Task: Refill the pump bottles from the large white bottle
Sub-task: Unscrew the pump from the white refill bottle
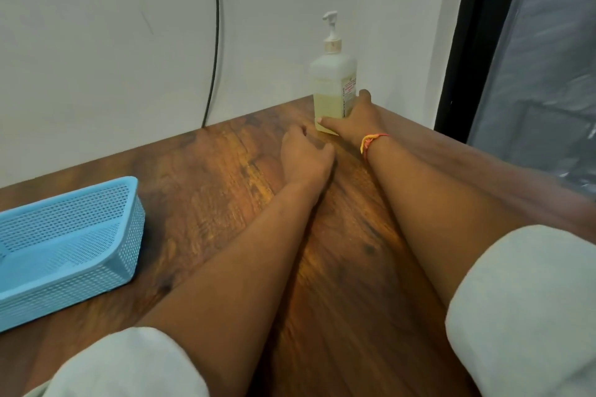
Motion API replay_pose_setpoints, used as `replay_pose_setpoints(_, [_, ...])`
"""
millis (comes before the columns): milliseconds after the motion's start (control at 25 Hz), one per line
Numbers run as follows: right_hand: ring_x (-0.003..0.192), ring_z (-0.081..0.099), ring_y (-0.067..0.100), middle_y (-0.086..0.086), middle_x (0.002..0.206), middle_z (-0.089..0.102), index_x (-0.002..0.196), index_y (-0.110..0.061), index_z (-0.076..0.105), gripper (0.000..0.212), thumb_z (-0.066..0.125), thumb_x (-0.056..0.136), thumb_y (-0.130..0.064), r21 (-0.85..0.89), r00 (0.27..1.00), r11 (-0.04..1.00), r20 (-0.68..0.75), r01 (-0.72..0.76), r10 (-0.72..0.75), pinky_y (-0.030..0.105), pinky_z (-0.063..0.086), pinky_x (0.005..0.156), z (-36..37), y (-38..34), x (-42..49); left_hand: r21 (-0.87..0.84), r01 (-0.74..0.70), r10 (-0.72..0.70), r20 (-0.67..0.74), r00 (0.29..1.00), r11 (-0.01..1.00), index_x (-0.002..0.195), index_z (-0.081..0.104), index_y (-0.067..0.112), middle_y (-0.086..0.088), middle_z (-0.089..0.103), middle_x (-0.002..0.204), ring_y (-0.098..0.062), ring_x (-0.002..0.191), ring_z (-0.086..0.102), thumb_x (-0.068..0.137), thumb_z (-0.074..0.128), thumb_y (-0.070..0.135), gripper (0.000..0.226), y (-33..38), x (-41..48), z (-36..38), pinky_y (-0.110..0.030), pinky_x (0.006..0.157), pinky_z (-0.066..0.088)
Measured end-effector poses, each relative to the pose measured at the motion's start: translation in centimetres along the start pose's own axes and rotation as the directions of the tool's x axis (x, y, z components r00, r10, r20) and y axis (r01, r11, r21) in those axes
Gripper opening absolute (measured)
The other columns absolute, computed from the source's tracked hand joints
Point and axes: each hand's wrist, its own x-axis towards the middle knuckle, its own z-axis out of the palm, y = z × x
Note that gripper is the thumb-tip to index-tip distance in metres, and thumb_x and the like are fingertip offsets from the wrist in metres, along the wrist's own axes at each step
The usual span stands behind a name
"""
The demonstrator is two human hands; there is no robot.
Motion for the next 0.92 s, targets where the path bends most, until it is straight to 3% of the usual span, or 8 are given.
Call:
replay_pose_setpoints(200, [0.119,0.061,0.023,0.004,0.134,0.063,0.132,-0.015,0.053,0.073,0.088,0.071,-0.034,0.086,0.999,0.996,-0.03,-0.013,0.016,0.036,0.053,0.096,-0.5,0.3,-0.6,-0.049,0.051,-0.052,-0.004,0.999,0.997,0.137,0.052,0.009,-0.007,0.056,0.135,-0.022,0.125,0.054,0.085,0.073,0.022,0.058,0.3,-0.5,-0.6,-0.034,0.107,0.046])
replay_pose_setpoints(400, [0.101,0.061,0.012,-0.007,0.116,0.065,0.131,-0.018,0.058,0.073,0.091,0.067,-0.03,0.159,0.999,0.987,0.045,-0.005,-0.003,0.023,0.05,0.08,-2.1,-1.2,-5.6,-0.156,0.175,-0.173,0.028,0.985,0.972,0.134,0.051,0.012,0.004,0.05,0.125,-0.015,0.114,0.052,0.087,0.074,0.026,0.054,1.1,-3.5,-3.4,-0.028,0.092,0.044])
replay_pose_setpoints(480, [0.098,0.066,0.011,-0.007,0.114,0.067,0.126,-0.018,0.059,0.068,0.092,0.067,-0.026,0.228,0.994,0.973,0.113,-0.024,-0.002,0.026,0.055,0.081,-2.5,-2.3,-8.5,-0.192,0.182,-0.175,0.055,0.983,0.964,0.13,0.052,0.015,0.007,0.05,0.121,-0.011,0.108,0.051,0.089,0.073,0.024,0.047,1.1,-6.2,-5.2,-0.025,0.088,0.043])
replay_pose_setpoints(600, [0.094,0.069,0.009,-0.008,0.104,0.071,0.108,-0.028,0.061,0.055,0.094,0.064,-0.025,0.292,0.979,0.956,0.202,-0.034,-0.027,0.035,0.06,0.087,-3.2,-4.6,-13.5,-0.237,0.201,-0.193,0.058,0.98,0.95,0.124,0.054,0.02,-0.001,0.061,0.124,-0.016,0.11,0.062,0.09,0.073,0.023,0.04,1.1,-10.7,-8.4,-0.034,0.094,0.055])
replay_pose_setpoints(680, [0.096,0.069,0.009,-0.012,0.102,0.07,0.101,-0.035,0.059,0.052,0.094,0.063,-0.028,0.315,0.97,0.949,0.237,-0.03,-0.048,0.034,0.06,0.085,-3.9,-6.0,-17.2,-0.239,0.227,-0.222,0.045,0.974,0.944,0.131,0.053,0.022,0.0,0.061,0.127,-0.018,0.113,0.062,0.092,0.072,0.025,0.044,1.4,-14.0,-11.0,-0.04,0.098,0.055])
replay_pose_setpoints(800, [0.096,0.069,0.009,-0.01,0.105,0.07,0.115,-0.028,0.058,0.066,0.094,0.06,-0.035,0.341,0.958,0.938,0.284,-0.06,-0.042,0.039,0.061,0.084,-4.5,-7.9,-23.1,-0.183,0.24,-0.238,0.033,0.971,0.953,0.14,0.05,0.022,0.001,0.057,0.135,-0.018,0.123,0.058,0.094,0.07,0.025,0.05,2.0,-18.8,-15.6,-0.04,0.103,0.053])
replay_pose_setpoints(920, [0.096,0.067,0.009,-0.01,0.105,0.067,0.124,-0.025,0.05,0.07,0.092,0.069,-0.026,0.382,0.946,0.922,0.317,-0.062,-0.068,0.038,0.061,0.084,-5.0,-9.8,-28.5,-0.143,0.295,-0.286,0.081,0.955,0.945,0.136,0.051,0.024,0.002,0.057,0.138,-0.02,0.127,0.056,0.093,0.072,0.027,0.048,2.2,-23.0,-19.8,-0.041,0.105,0.052])
